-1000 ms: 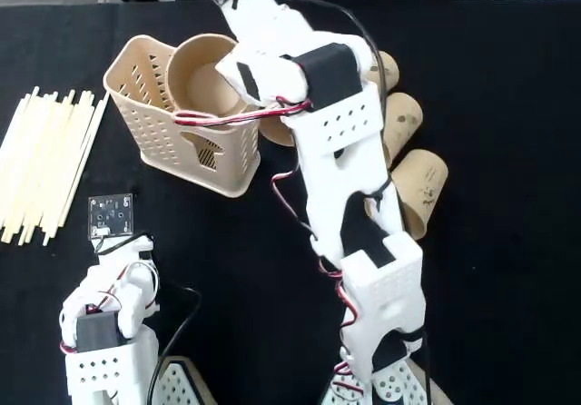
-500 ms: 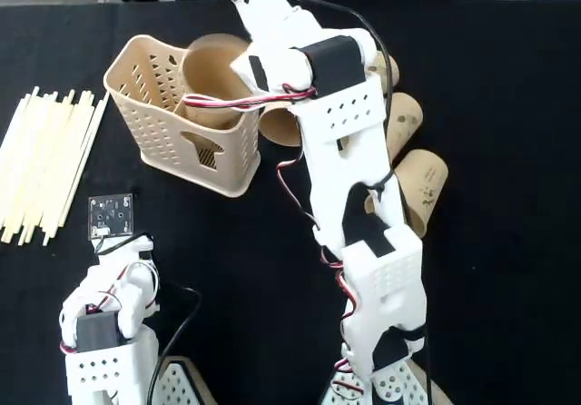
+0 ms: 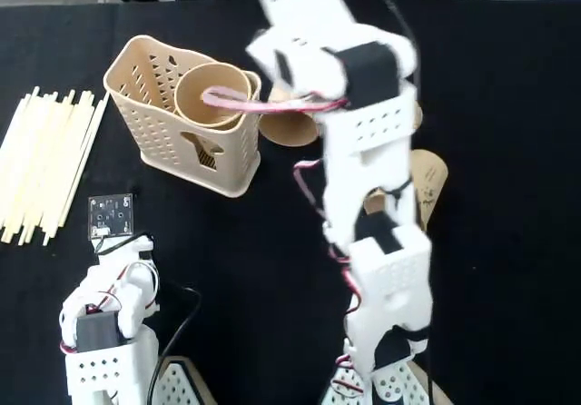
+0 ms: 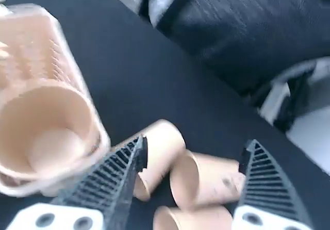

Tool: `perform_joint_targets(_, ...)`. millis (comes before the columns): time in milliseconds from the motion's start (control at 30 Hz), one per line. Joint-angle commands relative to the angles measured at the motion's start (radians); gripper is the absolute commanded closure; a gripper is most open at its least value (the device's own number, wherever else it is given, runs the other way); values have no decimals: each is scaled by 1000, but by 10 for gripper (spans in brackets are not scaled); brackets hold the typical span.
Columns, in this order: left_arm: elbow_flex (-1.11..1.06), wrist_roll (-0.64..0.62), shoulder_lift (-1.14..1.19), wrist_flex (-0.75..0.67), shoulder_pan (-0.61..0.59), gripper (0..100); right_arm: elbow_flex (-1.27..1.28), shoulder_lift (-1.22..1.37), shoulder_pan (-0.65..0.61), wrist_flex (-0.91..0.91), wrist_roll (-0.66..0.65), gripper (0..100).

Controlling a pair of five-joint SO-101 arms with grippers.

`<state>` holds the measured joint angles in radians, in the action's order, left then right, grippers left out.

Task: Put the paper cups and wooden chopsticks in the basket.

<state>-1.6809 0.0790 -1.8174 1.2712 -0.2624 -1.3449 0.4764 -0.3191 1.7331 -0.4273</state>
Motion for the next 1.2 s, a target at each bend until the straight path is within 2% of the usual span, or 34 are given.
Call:
perform_joint_targets(0, -19, 2, -2, 0, 1, 946, 232, -143, 72, 34, -100, 713)
perform_joint_targets(133, -19, 2, -2, 0, 1, 946, 593, -325, 127, 31, -282, 715)
perform_joint_targets(433, -19, 2, -2, 0, 1, 946, 1184, -759, 364, -51, -465, 713)
perform_joint_targets(533, -19, 2, -2, 0, 1, 946, 1405, -900, 411, -152, -491, 712)
perform_joint_targets(600, -19, 2, -2, 0, 1, 946, 1558, -993, 434, -218, -552, 712)
perform_joint_targets(800, -19, 2, -2, 0, 1, 946, 1956, -1222, 457, -384, -658, 711)
perform_joint_targets(900, -19, 2, -2, 0, 1, 946, 2117, -1313, 471, -488, -695, 698)
perform_joint_targets(1067, -19, 2, -2, 0, 1, 946, 2336, -1409, 499, -654, -715, 602)
perform_joint_targets(1167, -19, 2, -2, 0, 1, 946, 2443, -1412, 522, -770, -750, 613)
